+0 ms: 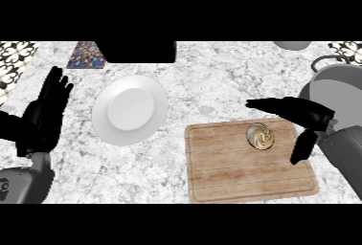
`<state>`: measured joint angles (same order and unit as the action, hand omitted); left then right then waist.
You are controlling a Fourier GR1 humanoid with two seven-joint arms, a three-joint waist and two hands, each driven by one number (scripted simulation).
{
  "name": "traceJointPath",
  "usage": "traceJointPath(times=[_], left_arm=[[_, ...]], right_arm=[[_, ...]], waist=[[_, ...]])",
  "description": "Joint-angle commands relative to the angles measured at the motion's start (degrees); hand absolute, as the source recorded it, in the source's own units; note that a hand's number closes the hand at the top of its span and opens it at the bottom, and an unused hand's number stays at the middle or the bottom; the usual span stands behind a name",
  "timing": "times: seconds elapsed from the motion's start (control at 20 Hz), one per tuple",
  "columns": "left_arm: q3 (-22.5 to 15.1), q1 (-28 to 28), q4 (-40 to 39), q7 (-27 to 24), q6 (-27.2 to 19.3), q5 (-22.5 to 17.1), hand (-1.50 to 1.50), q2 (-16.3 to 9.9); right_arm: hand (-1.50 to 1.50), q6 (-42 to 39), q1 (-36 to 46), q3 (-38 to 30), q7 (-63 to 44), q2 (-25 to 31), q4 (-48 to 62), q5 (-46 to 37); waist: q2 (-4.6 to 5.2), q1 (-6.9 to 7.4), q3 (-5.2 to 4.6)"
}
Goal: Pick the cupcake from the cutting board and place it in the pot
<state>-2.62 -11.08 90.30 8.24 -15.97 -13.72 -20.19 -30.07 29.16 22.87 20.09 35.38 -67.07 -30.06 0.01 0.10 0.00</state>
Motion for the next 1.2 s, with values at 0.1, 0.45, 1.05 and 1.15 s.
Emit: traceJointPath(times=[0.1, 0.45, 1.05, 1.15], left_arm=[[1.36, -0.02, 0.68, 0.53, 1.26, 2.02, 0.0, 1.61], [3.81, -2.24, -0.63, 1.98, 3.79, 2.92, 0.0, 2.72], [4.53, -0.06, 2.53, 4.51, 4.7, 4.68, 0.0, 3.96], [6.93, -0.25, 3.04, 4.96, 6.68, 3.69, 0.0, 2.68]], right_arm=[[-1.5, 3.28, 0.29, -1.17, 3.06, -6.17, 7.1, -7.34], [-1.5, 4.07, -1.56, -3.65, 2.61, -9.63, 6.32, -12.77], [1.5, 13.93, -0.16, -2.07, 16.45, -11.02, 16.86, -22.48], [1.5, 13.35, 4.38, -4.73, 16.15, -13.5, 22.15, -23.29]], waist=[[0.08, 0.28, 0.01], [0.03, -0.02, 0.0], [0.1, 0.3, 0.03], [0.12, 0.44, 0.02]])
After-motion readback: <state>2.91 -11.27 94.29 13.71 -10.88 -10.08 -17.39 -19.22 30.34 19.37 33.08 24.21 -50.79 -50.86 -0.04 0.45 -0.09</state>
